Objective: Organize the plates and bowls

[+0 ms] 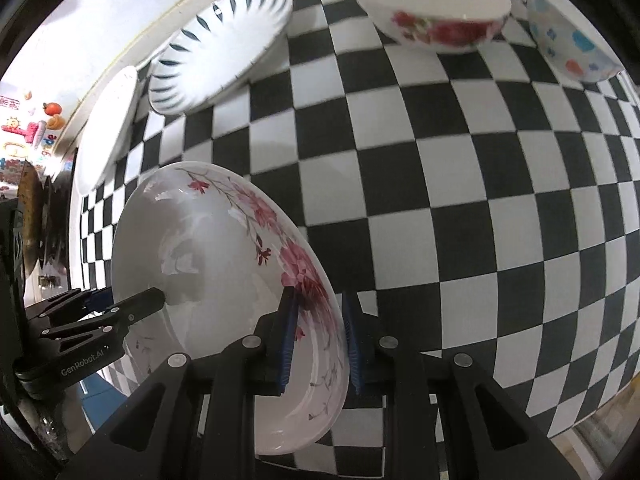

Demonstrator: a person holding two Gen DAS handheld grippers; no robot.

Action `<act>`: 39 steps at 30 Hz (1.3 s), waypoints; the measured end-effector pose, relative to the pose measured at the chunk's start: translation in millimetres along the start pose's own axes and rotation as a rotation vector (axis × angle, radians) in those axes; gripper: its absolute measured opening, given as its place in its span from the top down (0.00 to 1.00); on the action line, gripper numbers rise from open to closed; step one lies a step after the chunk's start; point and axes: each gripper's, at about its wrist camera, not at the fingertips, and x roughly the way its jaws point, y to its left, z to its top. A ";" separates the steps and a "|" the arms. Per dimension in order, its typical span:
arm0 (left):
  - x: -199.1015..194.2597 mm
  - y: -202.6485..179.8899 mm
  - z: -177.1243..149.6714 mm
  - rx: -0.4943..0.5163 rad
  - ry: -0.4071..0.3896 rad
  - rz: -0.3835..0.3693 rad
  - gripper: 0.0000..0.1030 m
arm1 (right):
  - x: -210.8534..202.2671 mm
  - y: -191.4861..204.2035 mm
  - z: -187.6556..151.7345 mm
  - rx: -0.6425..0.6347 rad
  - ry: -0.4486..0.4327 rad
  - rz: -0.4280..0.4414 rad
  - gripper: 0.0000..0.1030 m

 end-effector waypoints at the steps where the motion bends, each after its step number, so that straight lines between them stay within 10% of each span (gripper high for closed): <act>1: 3.5 -1.5 -0.3 -0.005 0.006 0.006 0.61 | 2.2 -3.2 -1.1 -0.004 0.006 0.001 0.76; 28: -24.5 39.7 -47.5 -0.233 -0.102 0.078 0.58 | -20.2 -12.0 34.0 -0.033 0.057 0.141 0.77; 35: -83.0 115.2 -38.2 -0.352 -0.233 0.066 0.58 | -74.4 37.4 70.9 -0.095 -0.068 0.193 0.31; 39: -100.2 158.7 -7.4 -0.418 -0.263 0.025 0.58 | -76.5 97.5 105.8 -0.136 -0.114 0.240 0.28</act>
